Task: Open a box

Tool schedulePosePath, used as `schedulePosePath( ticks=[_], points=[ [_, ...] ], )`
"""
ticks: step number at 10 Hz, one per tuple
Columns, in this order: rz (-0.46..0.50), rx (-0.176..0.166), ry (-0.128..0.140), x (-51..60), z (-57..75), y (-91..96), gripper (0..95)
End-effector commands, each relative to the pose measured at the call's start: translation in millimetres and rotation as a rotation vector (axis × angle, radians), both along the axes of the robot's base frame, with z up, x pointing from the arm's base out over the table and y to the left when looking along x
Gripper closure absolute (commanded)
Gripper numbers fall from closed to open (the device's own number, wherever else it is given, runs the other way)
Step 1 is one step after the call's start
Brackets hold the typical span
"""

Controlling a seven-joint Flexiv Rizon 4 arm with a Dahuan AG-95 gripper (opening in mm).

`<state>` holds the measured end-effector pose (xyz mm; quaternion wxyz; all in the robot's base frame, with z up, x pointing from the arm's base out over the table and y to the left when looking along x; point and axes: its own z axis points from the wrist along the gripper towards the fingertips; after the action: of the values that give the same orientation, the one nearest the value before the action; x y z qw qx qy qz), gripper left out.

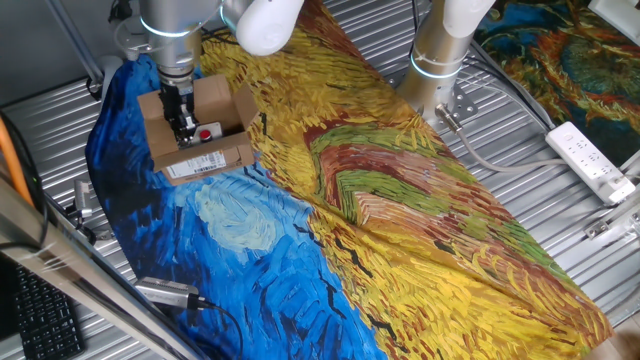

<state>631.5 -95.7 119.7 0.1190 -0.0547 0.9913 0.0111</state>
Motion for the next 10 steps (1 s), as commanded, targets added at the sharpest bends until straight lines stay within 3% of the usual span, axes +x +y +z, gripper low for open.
schedulePosePath(
  ticks=[1,7,10],
  points=[
    [0.006,-0.004,-0.005,0.7,1.7,1.0,76.0],
    [0.033,-0.016,0.002,6.2,17.3,3.9,76.0],
    [0.058,-0.015,0.027,4.8,21.3,3.2,76.0]
  ],
)
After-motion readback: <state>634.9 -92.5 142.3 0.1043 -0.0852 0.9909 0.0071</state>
